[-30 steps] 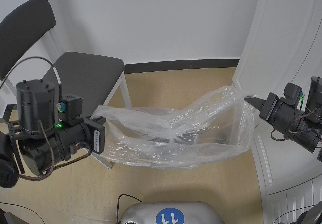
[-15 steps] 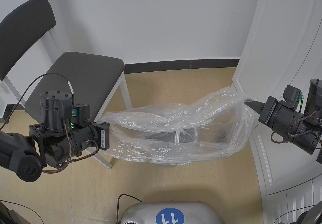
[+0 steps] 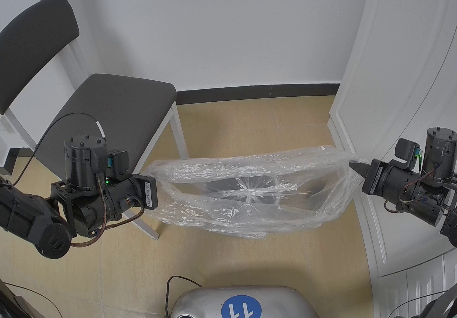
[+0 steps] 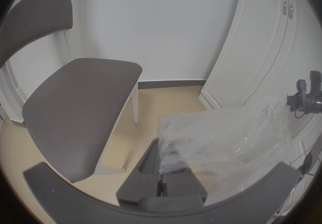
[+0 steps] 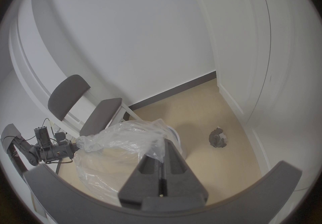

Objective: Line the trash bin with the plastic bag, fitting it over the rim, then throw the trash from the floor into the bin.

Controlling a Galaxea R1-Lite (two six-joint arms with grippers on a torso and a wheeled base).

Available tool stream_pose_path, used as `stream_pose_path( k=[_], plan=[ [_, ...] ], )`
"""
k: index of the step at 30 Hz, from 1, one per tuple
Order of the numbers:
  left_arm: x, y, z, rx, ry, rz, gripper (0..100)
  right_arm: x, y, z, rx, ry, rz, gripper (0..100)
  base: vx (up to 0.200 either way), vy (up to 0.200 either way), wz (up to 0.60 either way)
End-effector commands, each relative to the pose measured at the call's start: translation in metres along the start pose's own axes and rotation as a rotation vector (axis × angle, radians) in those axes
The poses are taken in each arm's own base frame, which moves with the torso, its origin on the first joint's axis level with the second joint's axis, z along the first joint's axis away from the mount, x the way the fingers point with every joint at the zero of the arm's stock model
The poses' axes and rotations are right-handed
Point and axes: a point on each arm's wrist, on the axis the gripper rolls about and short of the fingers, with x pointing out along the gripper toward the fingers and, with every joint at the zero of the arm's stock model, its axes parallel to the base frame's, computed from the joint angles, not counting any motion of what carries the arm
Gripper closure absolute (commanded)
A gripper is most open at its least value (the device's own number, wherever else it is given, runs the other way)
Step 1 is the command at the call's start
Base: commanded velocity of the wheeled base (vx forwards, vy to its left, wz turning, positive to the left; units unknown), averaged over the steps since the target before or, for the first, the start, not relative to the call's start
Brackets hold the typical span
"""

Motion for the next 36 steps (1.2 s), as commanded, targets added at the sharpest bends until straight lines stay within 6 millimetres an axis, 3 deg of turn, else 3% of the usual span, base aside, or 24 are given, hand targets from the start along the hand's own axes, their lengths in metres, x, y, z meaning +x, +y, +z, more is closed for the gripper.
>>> stream_pose_path(
  k=[1,9,26,36],
  plan=[
    [-0.005,0.008,-0.009,-0.002,0.026,0.025,100,0.004,-0.005,-0.004,-0.003,0.018,-0.023,100,0.000,0.000,0.00],
    [-0.019,0.012,0.003,-0.009,-0.051,0.030,100,0.002,-0.003,-0.013,-0.086,0.032,-0.058,100,0.000,0.000,0.00],
    [-0.018,-0.002,0.001,0.006,-0.073,-0.020,100,-0.005,0.009,-0.025,-0.146,0.060,-0.003,100,0.000,0.000,0.00],
    [0.024,-0.042,-0.003,0.029,-0.145,-0.137,100,0.015,0.026,-0.021,-0.253,0.059,0.053,100,0.000,0.000,0.00]
  ],
)
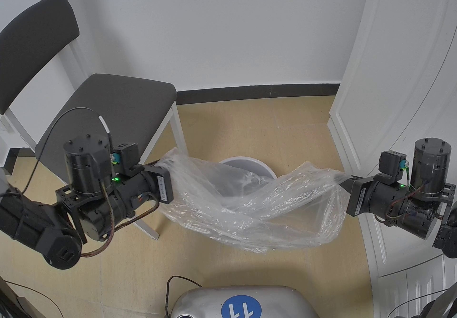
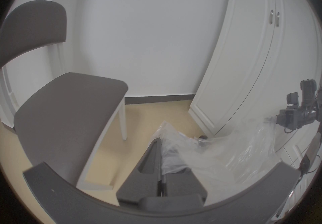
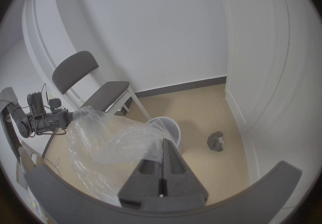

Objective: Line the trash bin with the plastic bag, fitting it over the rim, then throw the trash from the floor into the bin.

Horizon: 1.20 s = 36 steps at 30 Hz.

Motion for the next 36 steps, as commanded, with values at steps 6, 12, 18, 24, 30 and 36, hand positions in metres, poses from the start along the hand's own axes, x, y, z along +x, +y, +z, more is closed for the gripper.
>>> stream_pose_path(
  k=[6,12,18,24,30,36],
  plan=[
    [0.044,-0.029,-0.021,0.004,-0.026,-0.080,100,0.025,0.017,0.005,-0.054,0.014,0.079,100,0.000,0.000,0.00],
    [0.063,-0.030,-0.027,-0.007,-0.080,-0.080,100,0.048,0.019,-0.005,-0.012,0.030,0.085,100,0.000,0.000,0.00],
    [0.087,-0.031,-0.038,-0.013,-0.101,-0.079,100,0.077,0.019,-0.017,0.067,-0.042,0.091,100,0.000,0.000,0.00],
    [0.107,-0.032,-0.046,-0.051,-0.111,-0.072,100,0.095,0.014,-0.027,0.074,-0.035,0.081,100,0.000,0.000,0.00],
    [0.117,-0.023,-0.047,-0.070,-0.119,-0.052,100,0.115,0.013,-0.034,0.123,-0.054,0.072,100,0.000,0.000,0.00],
    [0.147,-0.026,-0.059,-0.203,-0.131,-0.062,100,0.128,0.004,-0.041,0.141,-0.096,0.067,100,0.000,0.000,0.00]
  ],
)
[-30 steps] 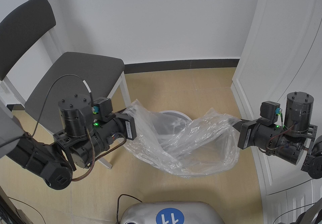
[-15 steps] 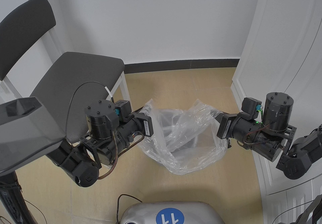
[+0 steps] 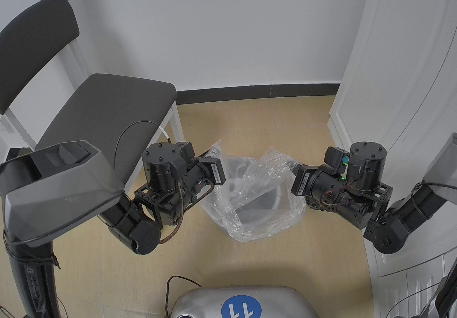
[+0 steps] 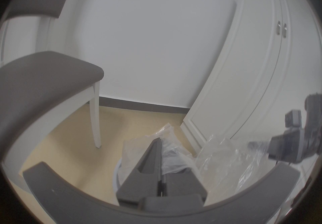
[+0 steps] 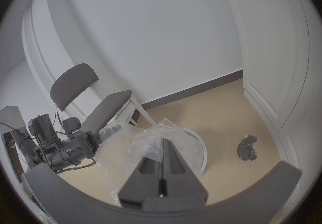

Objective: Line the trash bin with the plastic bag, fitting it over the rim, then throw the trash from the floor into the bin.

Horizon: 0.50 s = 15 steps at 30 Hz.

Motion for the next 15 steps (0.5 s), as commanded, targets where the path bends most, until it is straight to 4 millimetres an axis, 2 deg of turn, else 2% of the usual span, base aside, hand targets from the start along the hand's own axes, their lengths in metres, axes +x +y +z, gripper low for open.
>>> stream_pose_path(
  k=[1,5,9,12,15],
  plan=[
    [0.026,0.007,-0.025,-0.058,0.015,0.014,100,0.016,-0.017,-0.019,0.006,0.028,-0.040,100,0.000,0.000,0.00],
    [0.032,0.016,-0.034,-0.059,0.025,0.033,100,0.025,-0.026,-0.023,0.013,0.035,-0.059,100,0.000,0.000,0.00],
    [0.045,0.023,-0.050,-0.081,0.035,0.045,100,0.040,-0.037,-0.033,0.042,0.049,-0.078,100,0.000,0.000,0.00],
    [0.050,0.025,-0.055,-0.095,0.034,0.048,100,0.043,-0.039,-0.034,0.053,0.048,-0.083,100,0.000,0.000,0.00],
    [0.059,0.036,-0.060,-0.109,0.021,0.068,100,0.051,-0.041,-0.040,0.086,0.031,-0.077,100,0.000,0.000,0.00]
  ],
)
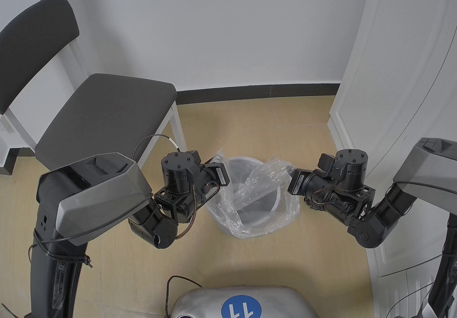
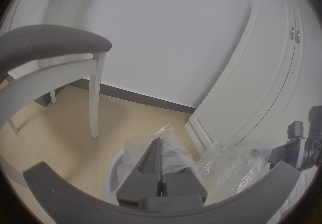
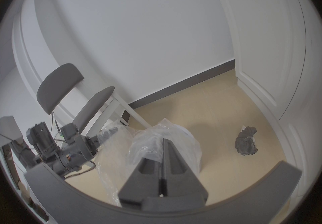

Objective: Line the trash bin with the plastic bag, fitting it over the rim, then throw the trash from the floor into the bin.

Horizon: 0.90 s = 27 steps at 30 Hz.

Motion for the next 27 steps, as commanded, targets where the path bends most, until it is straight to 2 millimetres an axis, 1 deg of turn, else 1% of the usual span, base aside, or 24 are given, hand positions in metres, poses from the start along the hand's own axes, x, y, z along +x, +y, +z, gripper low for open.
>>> stream_pose_path(
  k=[1,5,10,15,20,27],
  plan=[
    [0.014,0.019,-0.018,-0.010,0.012,0.036,100,0.015,-0.009,-0.017,0.025,0.005,-0.008,100,0.000,0.000,0.00],
    [0.019,0.025,-0.014,-0.020,-0.009,0.044,100,0.025,-0.013,-0.030,0.030,-0.037,0.011,100,0.000,0.000,0.00],
    [0.024,0.026,-0.012,-0.053,-0.030,0.041,100,0.034,-0.018,-0.041,0.033,-0.070,0.026,100,0.000,0.000,0.00],
    [0.029,0.033,-0.015,-0.057,-0.039,0.052,100,0.040,-0.022,-0.042,0.037,-0.084,0.019,100,0.000,0.000,0.00],
    [0.038,0.044,-0.013,-0.071,-0.071,0.065,100,0.051,-0.032,-0.041,0.064,-0.162,0.028,100,0.000,0.000,0.00],
    [0.044,0.050,-0.013,-0.086,-0.087,0.081,100,0.061,-0.044,-0.042,0.074,-0.192,0.014,100,0.000,0.000,0.00]
  ],
)
